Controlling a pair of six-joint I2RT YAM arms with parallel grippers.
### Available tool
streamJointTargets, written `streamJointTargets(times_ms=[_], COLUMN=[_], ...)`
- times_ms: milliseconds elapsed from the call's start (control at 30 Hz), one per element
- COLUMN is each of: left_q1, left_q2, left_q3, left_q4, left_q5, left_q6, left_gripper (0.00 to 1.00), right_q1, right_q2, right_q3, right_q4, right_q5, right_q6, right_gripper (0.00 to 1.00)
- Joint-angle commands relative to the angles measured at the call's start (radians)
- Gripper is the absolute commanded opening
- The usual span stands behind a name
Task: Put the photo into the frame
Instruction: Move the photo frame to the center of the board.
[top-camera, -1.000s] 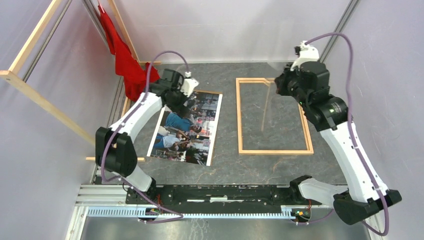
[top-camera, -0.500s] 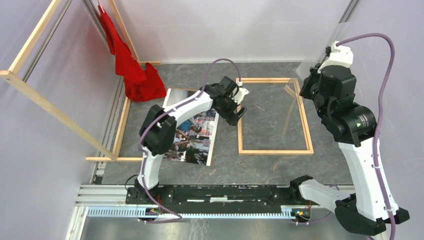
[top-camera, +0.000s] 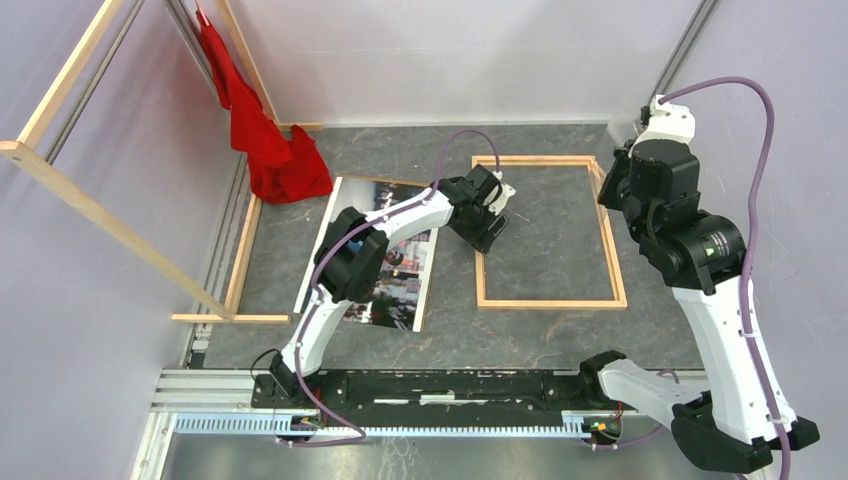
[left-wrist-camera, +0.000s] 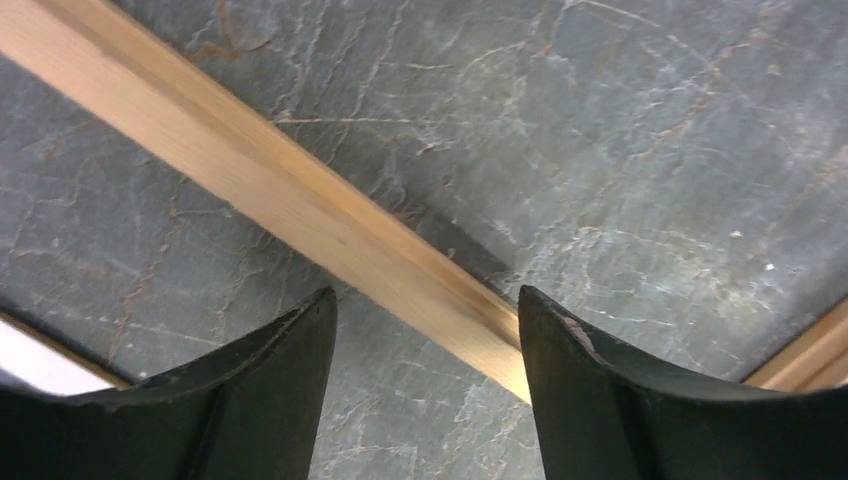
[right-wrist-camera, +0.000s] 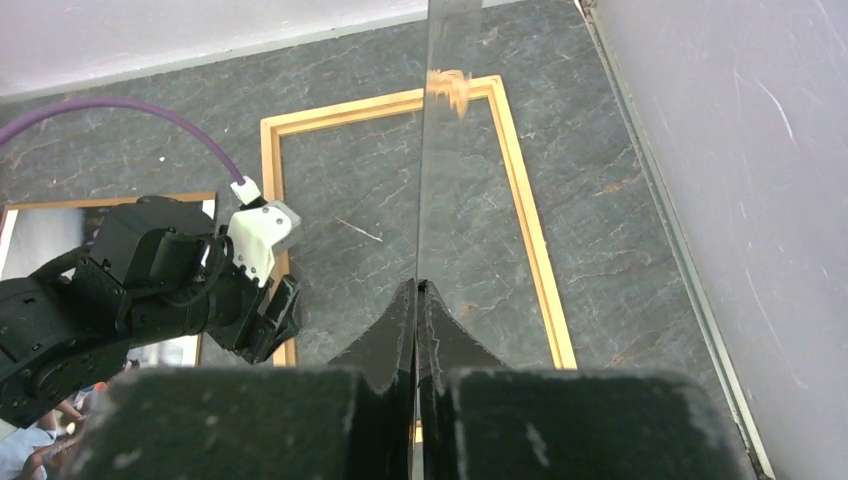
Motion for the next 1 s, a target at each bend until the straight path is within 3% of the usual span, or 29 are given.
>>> streamJointTargets(times_ms=[0, 300, 533, 833, 900, 967], left_q1=[-0.002, -0.002, -0.002, -0.002, -0.002, -0.002], left_q2=[-0.01, -0.13, -0.265, -0.346, -0.369, -0.401], left_q3=[-0.021, -0.236, -0.44, -0.527, -0.527, -0.509], left_q4=[0.028, 0.101, 0.17, 0.186, 0.181, 0.157], left_q5=[-0.095, -0.188, -0.217, -0.175, -0.158, -0.109], left_q6=[-0.026, 0.036, 0.07, 0.142, 0.145, 0.143], left_gripper=[0.69, 0.6, 0.6, 0.59, 0.61, 0.72], right_q1=[-0.004, -0.005, -0.007, -0.015, -0.016, -0.016], right_q2=[-0.012, -0.004, 0.025, 0.09, 0.103, 0.117], right_q3=[-0.015, -0.082, -0.087, -0.028, -0.004, 0.032], right_q4=[0.064, 0.113, 0.119, 0.094, 0.081, 0.061], right_q5=[-0.02, -0.085, -0.151, -0.28, -0.299, -0.319], right_q6=[-0.01, -0.012, -0.027, -0.035, -0.039, -0.044], right_gripper=[0.0, 0.0, 0.0, 0.0, 0.0, 0.0])
